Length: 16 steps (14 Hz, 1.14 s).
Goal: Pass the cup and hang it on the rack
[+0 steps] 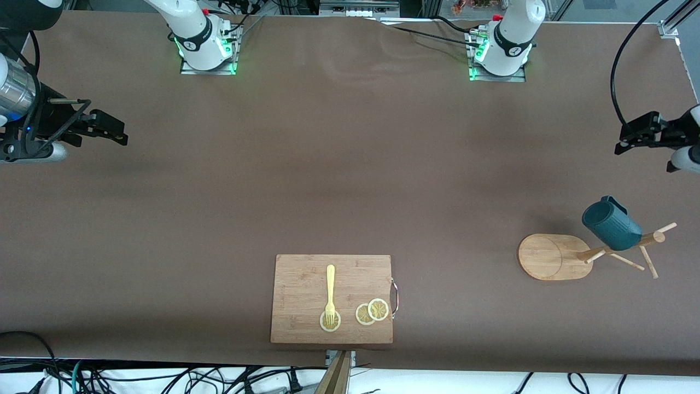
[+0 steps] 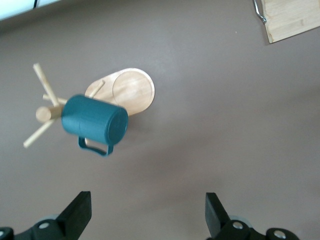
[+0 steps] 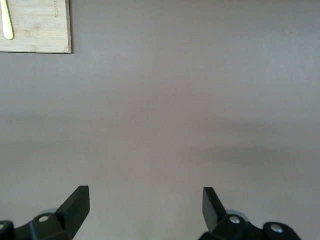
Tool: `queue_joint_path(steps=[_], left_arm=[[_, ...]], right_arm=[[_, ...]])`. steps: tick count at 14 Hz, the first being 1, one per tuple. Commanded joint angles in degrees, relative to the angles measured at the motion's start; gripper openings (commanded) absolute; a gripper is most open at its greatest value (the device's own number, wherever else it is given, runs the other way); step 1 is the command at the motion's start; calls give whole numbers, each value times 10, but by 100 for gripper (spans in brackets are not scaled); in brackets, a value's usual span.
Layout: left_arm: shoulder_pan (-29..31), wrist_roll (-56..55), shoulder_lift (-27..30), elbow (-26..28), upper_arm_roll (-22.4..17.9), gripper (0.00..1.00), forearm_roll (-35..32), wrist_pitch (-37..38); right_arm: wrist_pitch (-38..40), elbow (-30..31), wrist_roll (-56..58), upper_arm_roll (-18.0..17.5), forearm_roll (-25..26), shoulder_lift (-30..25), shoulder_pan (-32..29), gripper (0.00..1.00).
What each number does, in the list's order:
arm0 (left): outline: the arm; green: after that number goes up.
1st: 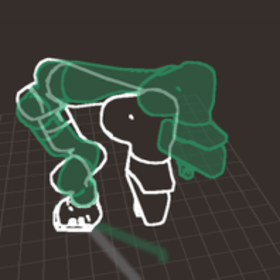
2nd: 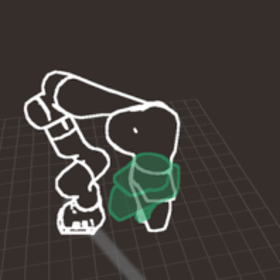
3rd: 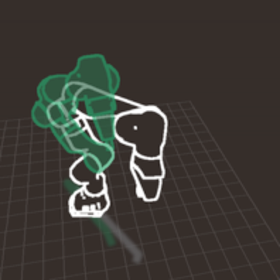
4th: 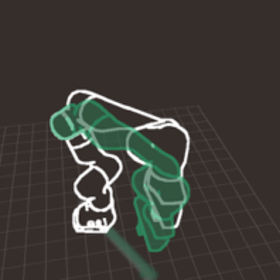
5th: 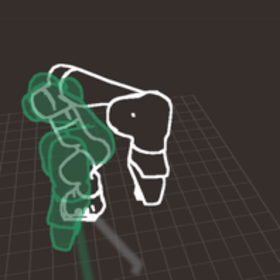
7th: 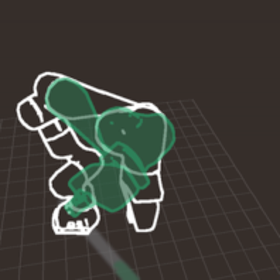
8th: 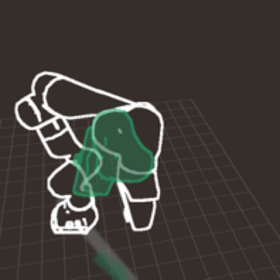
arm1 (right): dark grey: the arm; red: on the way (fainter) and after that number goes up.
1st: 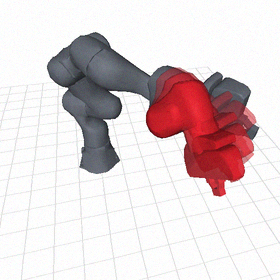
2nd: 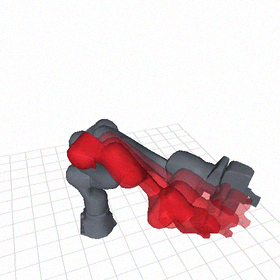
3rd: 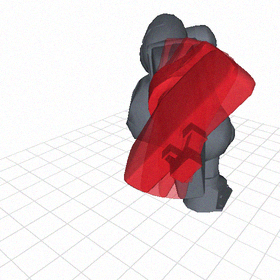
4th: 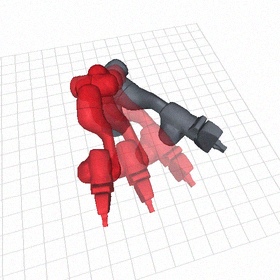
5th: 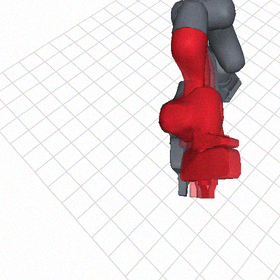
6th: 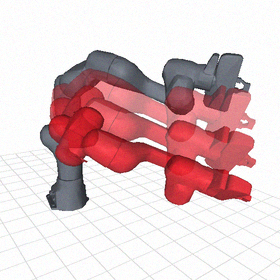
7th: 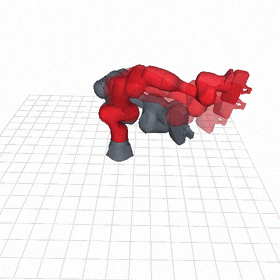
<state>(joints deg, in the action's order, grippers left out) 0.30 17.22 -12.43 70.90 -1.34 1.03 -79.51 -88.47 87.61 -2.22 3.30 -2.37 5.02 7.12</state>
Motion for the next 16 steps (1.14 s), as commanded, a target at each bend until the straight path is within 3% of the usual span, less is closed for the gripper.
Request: queue_joint_path(steps=[1, 5, 16], left_arm=[[-4, -108, 70, 84, 16, 100, -16, -6], [0, -105, 109, 137, 19, 100, -6, -6], [-12, -109, 65, 92, 17, 100, -7, 7]], right_arm=[[9, -8, -7, -3, 0, 2, -4, 100], [9, -8, -7, -3, 0, 2, -4, 100], [10, -2, -7, -4, 36, 2, 0, 100]])
